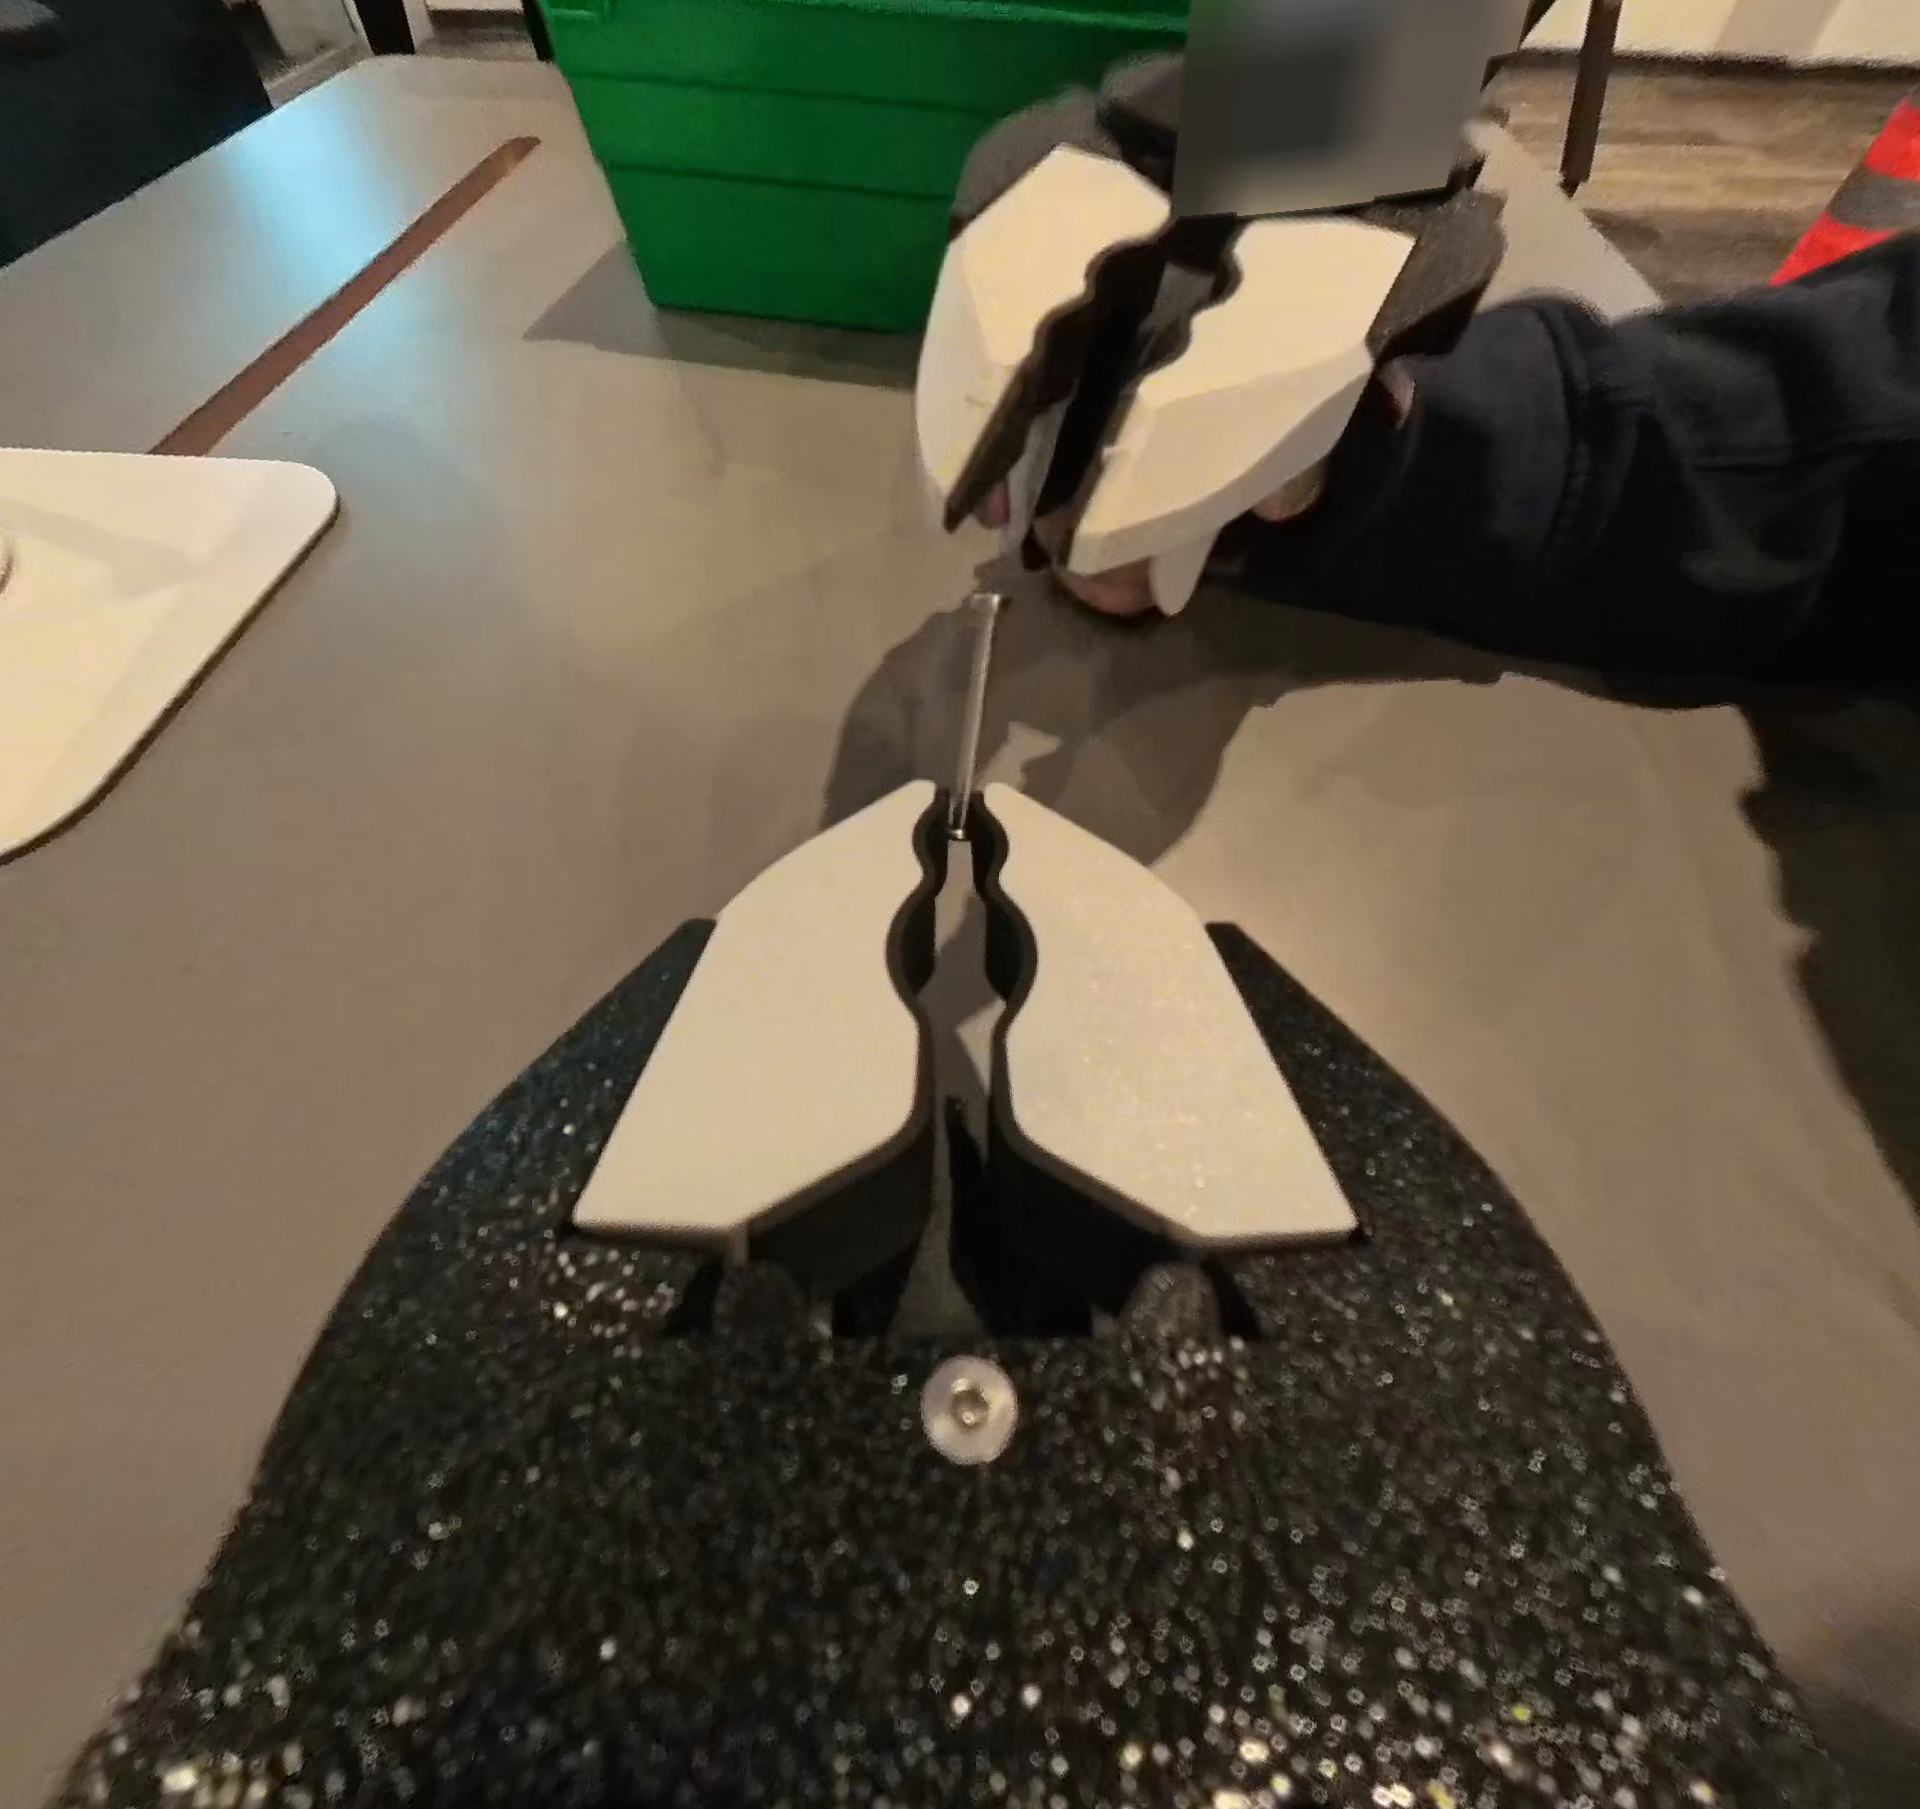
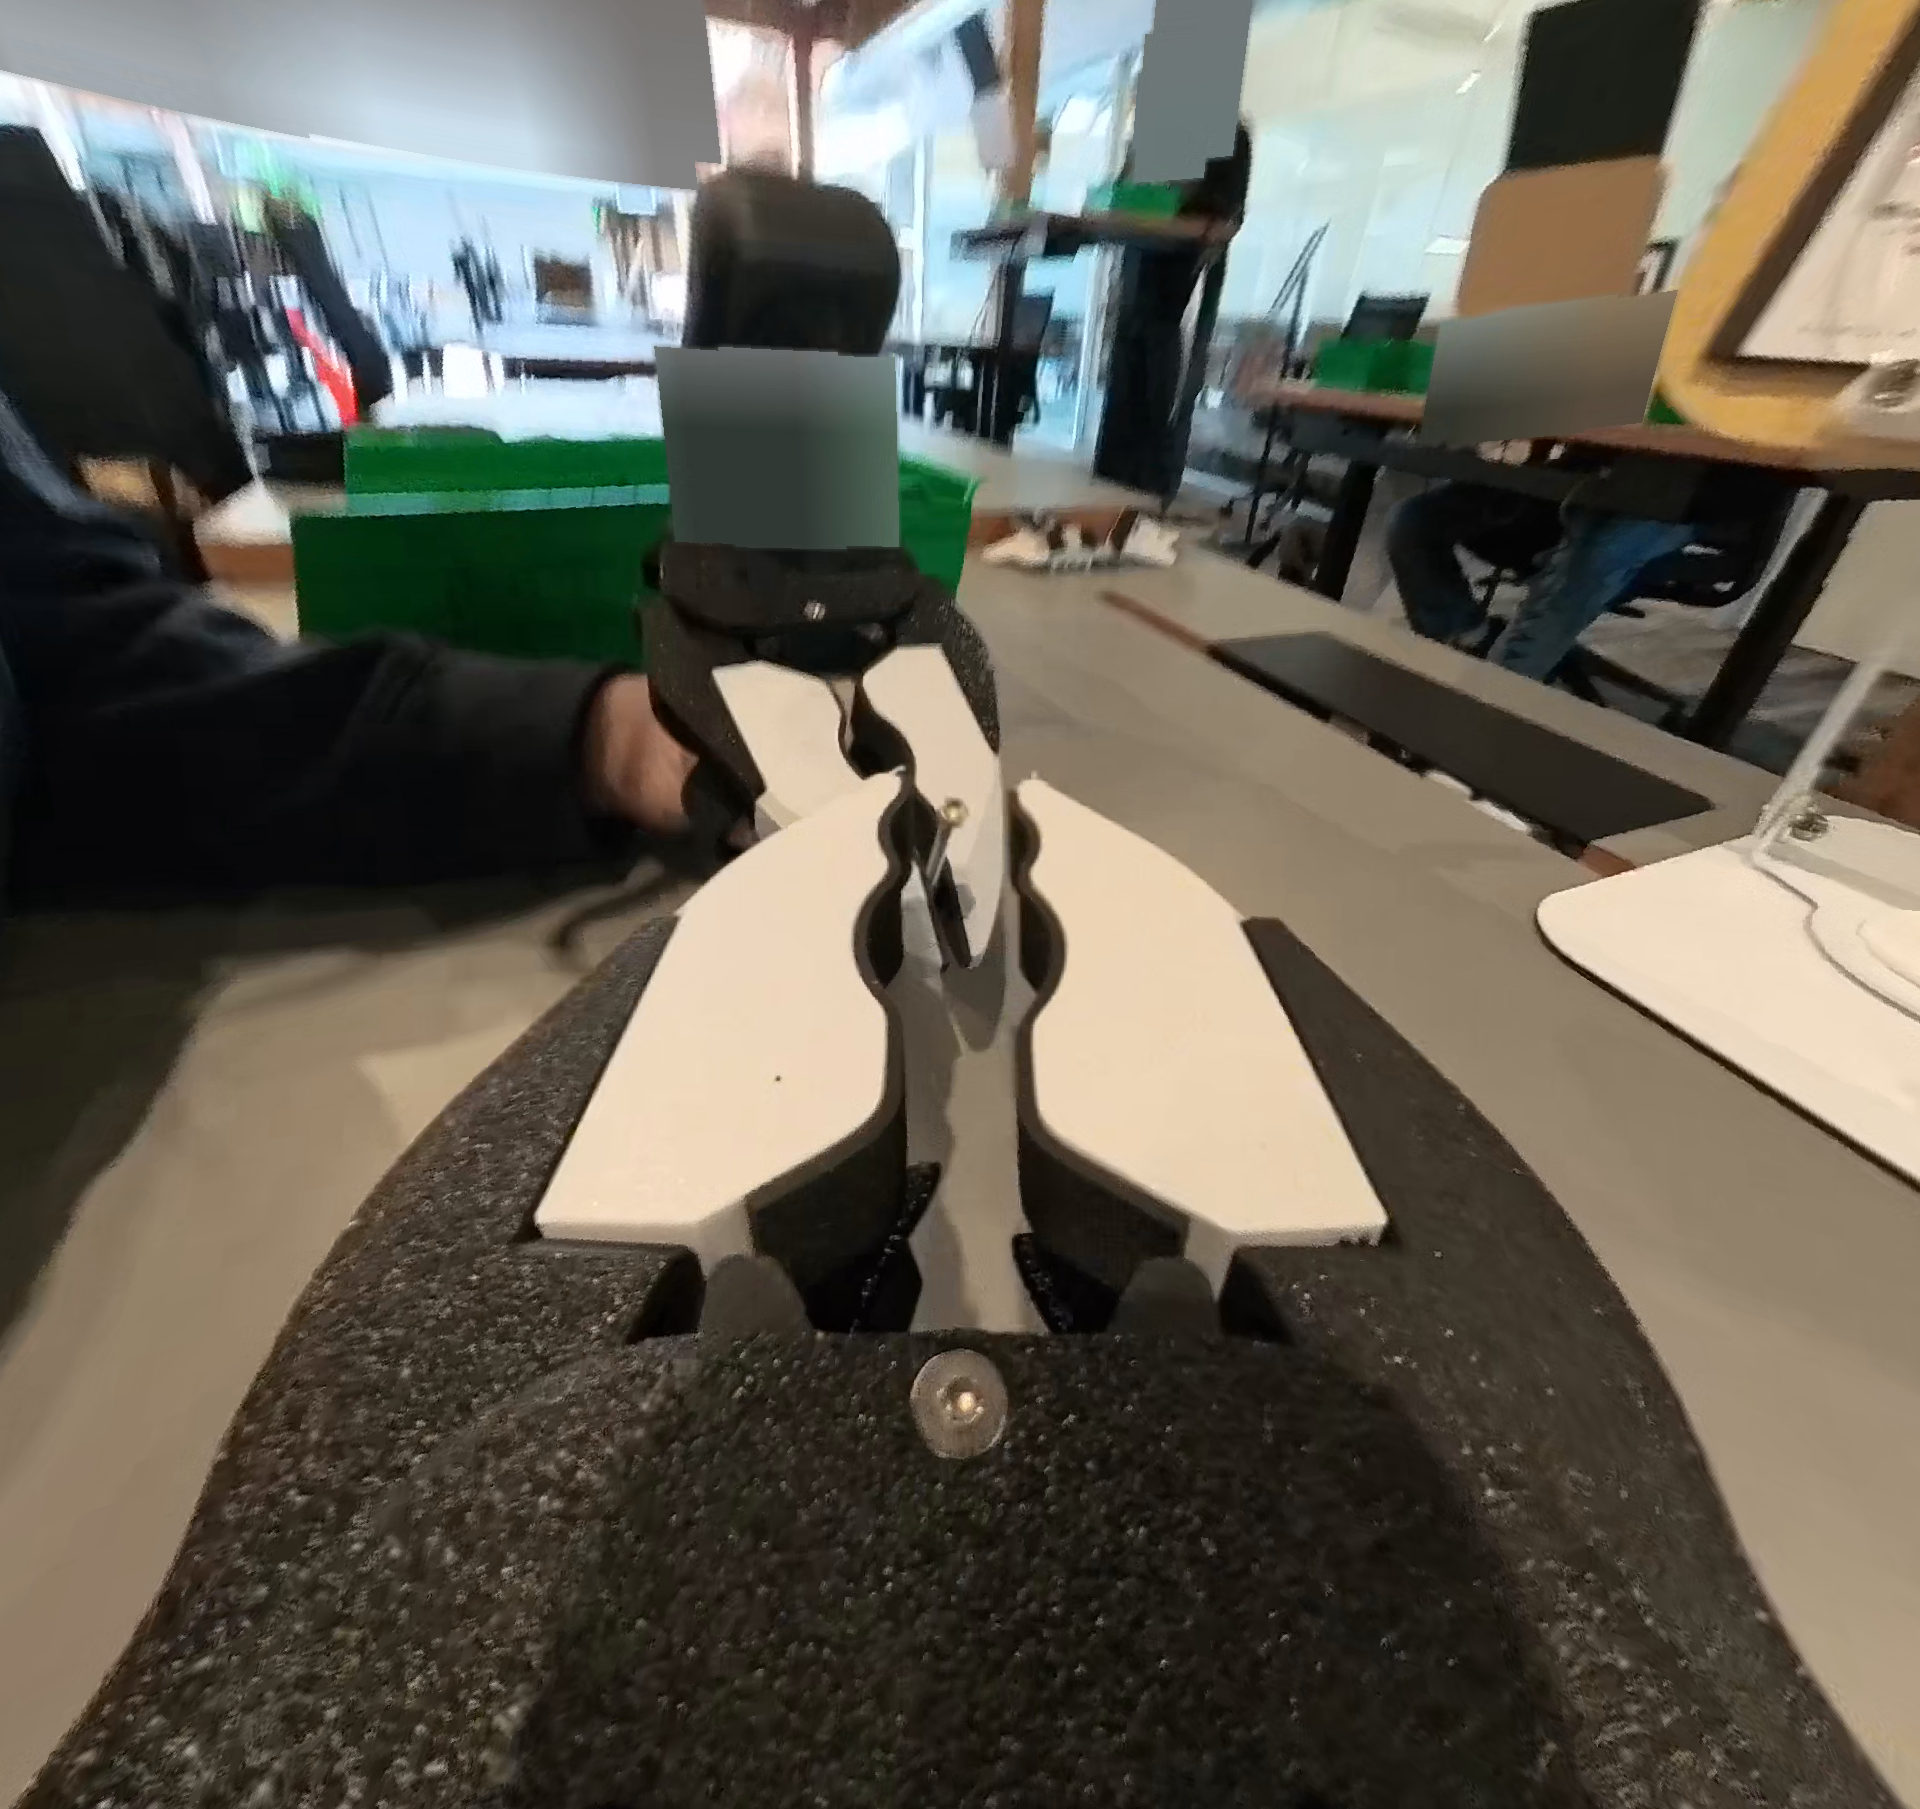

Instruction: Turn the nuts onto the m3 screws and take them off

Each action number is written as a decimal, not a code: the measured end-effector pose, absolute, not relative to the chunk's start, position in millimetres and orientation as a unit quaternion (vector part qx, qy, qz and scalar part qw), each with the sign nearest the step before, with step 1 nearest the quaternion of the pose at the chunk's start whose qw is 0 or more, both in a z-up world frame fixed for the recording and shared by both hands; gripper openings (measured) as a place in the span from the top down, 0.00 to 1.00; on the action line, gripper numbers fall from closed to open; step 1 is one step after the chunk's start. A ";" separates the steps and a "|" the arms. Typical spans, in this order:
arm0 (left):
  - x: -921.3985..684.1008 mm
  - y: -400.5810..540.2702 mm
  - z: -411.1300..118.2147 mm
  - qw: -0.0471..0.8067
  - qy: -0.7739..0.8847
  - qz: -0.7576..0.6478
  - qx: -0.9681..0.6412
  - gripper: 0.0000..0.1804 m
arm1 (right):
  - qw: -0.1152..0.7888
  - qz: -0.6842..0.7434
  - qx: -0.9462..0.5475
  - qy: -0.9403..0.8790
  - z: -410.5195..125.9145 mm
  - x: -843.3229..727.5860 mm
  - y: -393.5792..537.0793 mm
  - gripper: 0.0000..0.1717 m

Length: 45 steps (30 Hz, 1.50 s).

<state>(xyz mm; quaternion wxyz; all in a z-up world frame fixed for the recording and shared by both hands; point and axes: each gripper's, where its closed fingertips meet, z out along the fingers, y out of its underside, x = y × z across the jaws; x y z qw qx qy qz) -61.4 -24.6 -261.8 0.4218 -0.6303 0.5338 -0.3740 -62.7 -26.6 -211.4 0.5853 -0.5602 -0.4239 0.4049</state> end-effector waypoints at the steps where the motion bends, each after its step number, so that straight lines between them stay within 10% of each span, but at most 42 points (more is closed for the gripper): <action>1: -61.2 -24.7 -256.6 0.427 0.523 -0.390 -0.626 0.98 | 0.588 0.417 -0.558 -0.411 -208.1 -62.9 -26.3 0.88; 45: -63.3 -27.0 -232.0 0.431 0.467 -0.491 -0.596 0.98 | 0.596 0.515 -0.505 -0.353 -187.0 -82.5 -41.4 0.77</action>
